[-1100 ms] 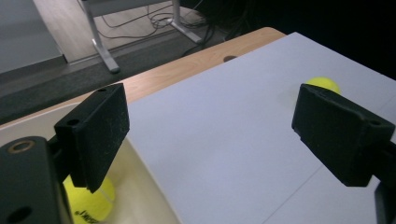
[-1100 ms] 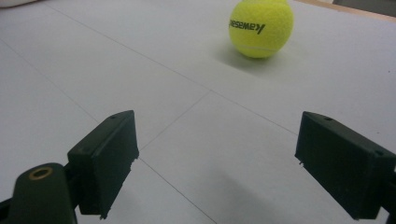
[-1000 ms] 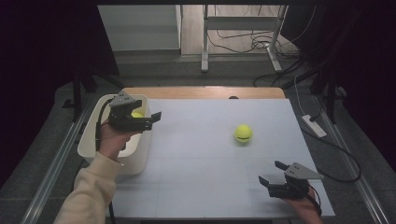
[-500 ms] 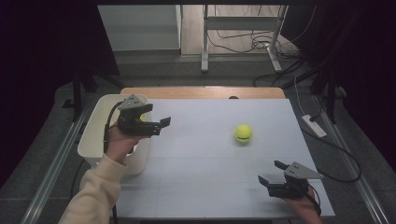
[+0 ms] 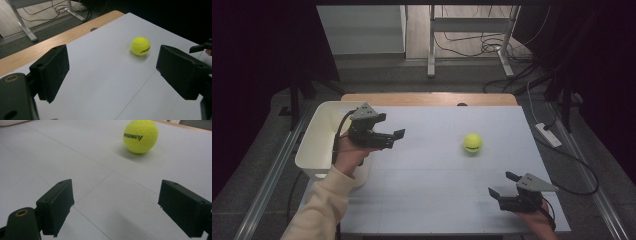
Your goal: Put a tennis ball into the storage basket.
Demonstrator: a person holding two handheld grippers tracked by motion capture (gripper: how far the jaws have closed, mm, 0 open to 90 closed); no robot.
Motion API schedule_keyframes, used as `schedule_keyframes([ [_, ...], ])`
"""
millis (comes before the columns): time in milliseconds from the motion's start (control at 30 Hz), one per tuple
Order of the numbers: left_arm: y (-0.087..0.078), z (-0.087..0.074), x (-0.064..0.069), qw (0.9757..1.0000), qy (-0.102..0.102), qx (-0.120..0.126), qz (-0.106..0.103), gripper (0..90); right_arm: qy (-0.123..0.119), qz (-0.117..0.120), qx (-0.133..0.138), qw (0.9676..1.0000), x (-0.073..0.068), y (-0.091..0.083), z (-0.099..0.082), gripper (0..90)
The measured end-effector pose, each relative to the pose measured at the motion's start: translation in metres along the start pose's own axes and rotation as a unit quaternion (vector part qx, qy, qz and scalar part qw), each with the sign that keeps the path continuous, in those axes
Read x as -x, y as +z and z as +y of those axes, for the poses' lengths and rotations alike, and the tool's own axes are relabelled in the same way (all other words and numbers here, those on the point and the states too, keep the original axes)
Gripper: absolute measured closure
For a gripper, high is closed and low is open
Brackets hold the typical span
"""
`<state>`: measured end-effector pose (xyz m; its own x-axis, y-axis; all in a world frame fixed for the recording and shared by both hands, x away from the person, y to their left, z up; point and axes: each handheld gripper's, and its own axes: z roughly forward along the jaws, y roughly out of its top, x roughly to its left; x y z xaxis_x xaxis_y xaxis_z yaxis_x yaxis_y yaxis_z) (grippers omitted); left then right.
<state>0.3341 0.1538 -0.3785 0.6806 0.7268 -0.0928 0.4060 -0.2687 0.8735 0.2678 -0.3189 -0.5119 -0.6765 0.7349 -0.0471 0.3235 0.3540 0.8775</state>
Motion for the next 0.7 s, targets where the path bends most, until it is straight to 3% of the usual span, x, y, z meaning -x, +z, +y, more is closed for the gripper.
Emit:
schedule_keyframes([
  [700, 0.040, 0.007, 0.027, 0.9987, 0.023, -0.027, -0.037, 12.4, 0.000, -0.002, -0.001, 1.0000, 0.000, -0.002, 0.000, 12.8],
])
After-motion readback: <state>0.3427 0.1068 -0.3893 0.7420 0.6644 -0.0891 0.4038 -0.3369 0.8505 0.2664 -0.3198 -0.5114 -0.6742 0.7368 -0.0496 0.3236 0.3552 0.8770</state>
